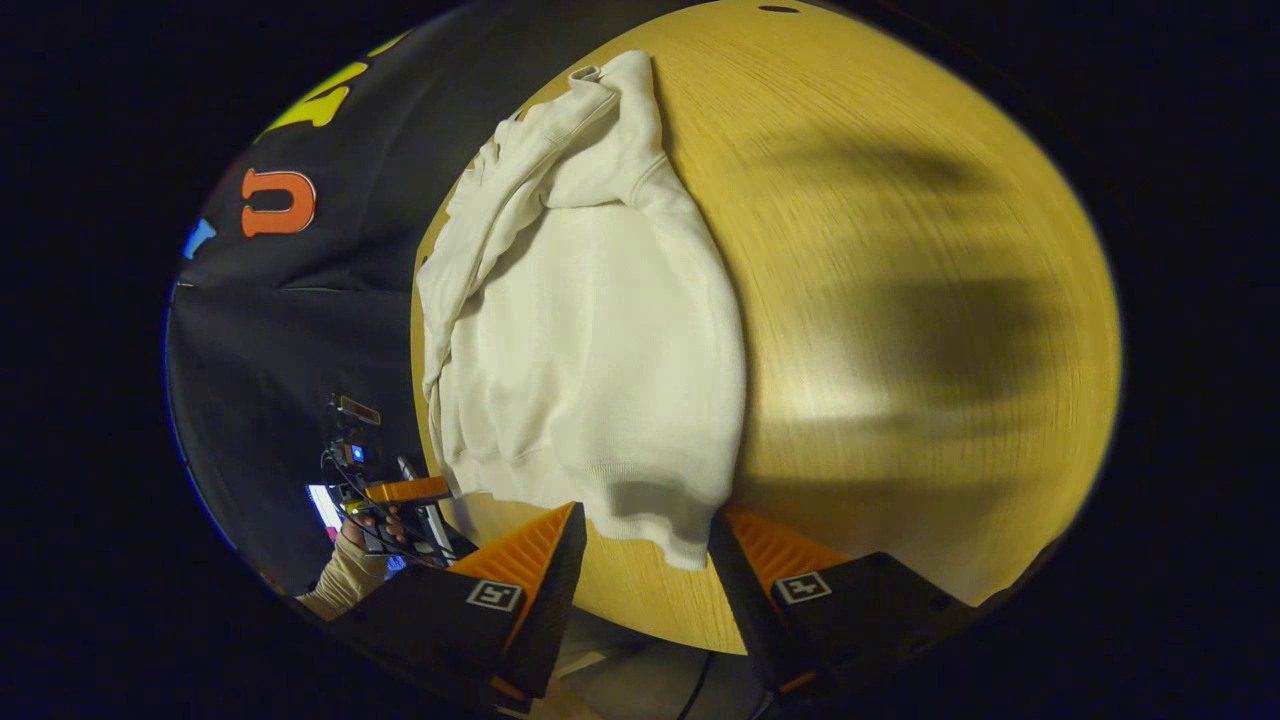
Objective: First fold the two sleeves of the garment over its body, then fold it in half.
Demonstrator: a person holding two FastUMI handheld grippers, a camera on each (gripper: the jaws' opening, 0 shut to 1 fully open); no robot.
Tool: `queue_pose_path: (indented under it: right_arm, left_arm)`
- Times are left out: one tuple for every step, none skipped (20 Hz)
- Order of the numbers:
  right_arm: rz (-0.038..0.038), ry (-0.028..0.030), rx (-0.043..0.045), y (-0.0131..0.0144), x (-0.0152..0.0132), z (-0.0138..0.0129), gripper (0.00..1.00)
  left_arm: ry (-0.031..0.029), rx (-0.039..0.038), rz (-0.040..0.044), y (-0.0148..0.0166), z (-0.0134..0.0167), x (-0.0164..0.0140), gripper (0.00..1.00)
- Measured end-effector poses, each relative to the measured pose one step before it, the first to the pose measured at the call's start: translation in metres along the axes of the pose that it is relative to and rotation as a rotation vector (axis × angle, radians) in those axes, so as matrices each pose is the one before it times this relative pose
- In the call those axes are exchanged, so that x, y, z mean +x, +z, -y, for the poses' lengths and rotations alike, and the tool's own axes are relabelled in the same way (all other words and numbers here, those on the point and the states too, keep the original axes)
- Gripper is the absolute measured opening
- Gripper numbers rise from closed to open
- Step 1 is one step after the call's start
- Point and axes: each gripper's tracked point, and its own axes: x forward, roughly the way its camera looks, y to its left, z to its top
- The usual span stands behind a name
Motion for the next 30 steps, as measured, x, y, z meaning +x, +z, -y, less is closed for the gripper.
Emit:
queue_pose_path:
  right_arm:
    - [-0.00102,-0.00661,-0.00206,-0.00165,0.0036,0.00186,0.7]
    - [-0.00145,0.00096,-0.00137,0.00023,-0.00005,0.00007,0.7]
    - [-0.00131,0.00147,0.00194,0.00063,-0.00391,0.00031,0.53]
    - [-0.00268,-0.0017,-0.004,-0.00208,0.00136,-0.00091,0.59]
    - [0.00076,-0.01356,-0.00601,0.00086,0.0008,0.00279,0.6]
    - [-0.00152,-0.01788,-0.00219,-0.00143,0.00037,0.00441,0.6]
    - [-0.0017,-0.00125,0.00451,-0.00082,-0.0007,0.00007,0.48]
    - [-0.00163,-0.00214,-0.00147,0.0015,0.00034,-0.00083,0.32]
    - [0.00011,-0.00165,-0.00024,-0.00011,0.00043,-0.00039,0.39]
    - [-0.0008,-0.00293,-0.00244,-0.00072,0.00069,0.00007,0.31]
    - [0.00015,-0.02995,-0.00884,0.0,0.00102,0.00585,0.39]
    - [-0.00019,-0.01607,0.00863,0.00157,0.0019,0.00392,0.3]
    - [-0.00024,0.01005,0.01858,0.00011,-0.00072,-0.00173,0.17]
    - [0.00054,0.00171,0.00891,-0.00117,-0.00156,-0.00017,0.18]
    - [-0.00041,0.00098,0.00294,0.00004,0.00014,0.00017,0.13]
    - [-0.00057,0.00266,0.00715,-0.00092,0.00098,0.0,0.13]
    - [0.00225,0.00562,0.00968,0.00067,-0.00135,-0.00031,0.13]
    - [0.00477,0.00732,0.00809,0.00006,0.0007,-0.00013,0.13]
    - [0.00208,0.00692,-0.00095,-0.00108,-0.00084,-0.0003,0.13]
    - [0.01212,-0.02215,-0.00936,0.00398,0.0019,0.00662,0.13]
    - [0.00887,-0.00694,0.03869,-0.00078,-0.0057,-0.00142,0.14]
    - [-0.0028,-0.00157,0.01052,0.00121,0.00573,0.00092,0.02]
    - [-0.0083,-0.00381,-0.01676,-0.00263,-0.00178,0.00161,0.02]
    - [0.0013,-0.00592,-0.013,-0.00113,-0.00143,0.00013,0.02]
    - [0.00014,0.00427,0.00078,0.00063,-0.00076,-0.00164,0.02]
    - [-0.00015,0.00574,0.00065,0.00066,-0.00246,-0.0034,0.02]
    - [0.00261,0.0045,-0.00491,0.00092,-0.00265,-0.0024,0.02]
    - [-0.00055,0.00921,-0.01198,-0.00114,-0.00276,-0.004,0.02]
    - [0.00086,0.00295,-0.01041,0.00024,-0.00377,-0.00267,0.02]
    - [-0.00095,0.00503,-0.00726,0.00002,-0.00431,-0.00373,0.02]
  left_arm:
    - [0.00143,0.00016,0.0006,0.00017,-0.00704,-0.01412,0.7]
    - [0.00604,-0.00167,0.00172,0.00069,-0.0081,-0.01519,0.68]
    - [0.00687,-0.00357,0.00037,0.00692,-0.01084,0.00308,0.67]
    - [0.0074,0.00033,-0.00109,0.00034,-0.00876,0.01171,0.65]
    - [0.0086,0.00276,-0.00264,-0.00492,0.00126,-0.01827,0.64]
    - [0.00838,0.00319,-0.00788,0.00119,-0.00571,-0.01279,0.63]
    - [0.0077,0.00483,-0.0055,-0.00179,-0.00413,-0.00521,0.61]
    - [0.00637,0.00493,-0.00289,-0.00185,0.00735,0.00589,0.59]
    - [0.00953,0.00442,-0.00462,-0.00174,0.00715,0.00522,0.59]
    - [0.01201,0.00296,-0.00694,-0.00211,-0.00169,0.0001,0.52]
    - [0.01532,0.00426,-0.0032,0.00043,-0.00516,-0.00134,0.45]
    - [0.0098,0.00086,-0.002,0.00092,-0.01016,-0.00672,0.34]
    - [0.0111,0.00291,-0.0013,0.00104,-0.00357,-0.00422,0.29]
    - [0.00708,0.00002,0.00045,0.00263,-0.01133,-0.00853,0.2]
    - [0.00316,-0.00292,-0.00056,0.00092,-0.00116,-0.00146,0.16]
    - [-0.00144,-0.00914,0.00182,0.00259,-0.00888,-0.00668,0.11]
    - [-0.00094,-0.01051,-0.00035,0.00136,-0.00371,-0.00452,0.1]
    - [0.00117,-0.01246,0.00139,0.00154,-0.0033,-0.00456,0.07]
    - [0.00302,-0.00779,0.0027,0.00172,-0.00324,-0.0052,0.06]
    - [0.00659,-0.01027,-0.00157,0.00107,-0.00364,-0.00527,0.06]
    - [0.01031,-0.01198,-0.00473,0.00117,-0.00309,-0.00624,0.05]
    - [0.00995,-0.00516,-0.00089,0.00183,-0.0031,-0.00649,0.04]
    - [0.00717,-0.00423,-0.00093,0.00166,-0.00253,-0.00718,0.04]
    - [0.00251,0.00059,0.00107,0.00199,-0.00171,-0.00778,0.04]
    - [0.00126,0.005,0.00292,0.00214,-0.00182,-0.00877,0.04]
    - [-0.00133,0.00692,0.00337,0.00211,-0.00193,-0.00937,0.03]
    - [-0.00062,0.004,0.00331,0.00228,-0.00257,-0.00977,0.03]
    - [-0.00155,-0.00021,0.00326,0.00271,-0.00314,-0.01116,0.03]
    - [-0.00375,-0.00482,0.00223,0.00234,-0.00238,-0.0108,0.04]
    - [-0.00959,-0.0034,0.00592,0.00309,-0.00087,-0.01153,0.04]
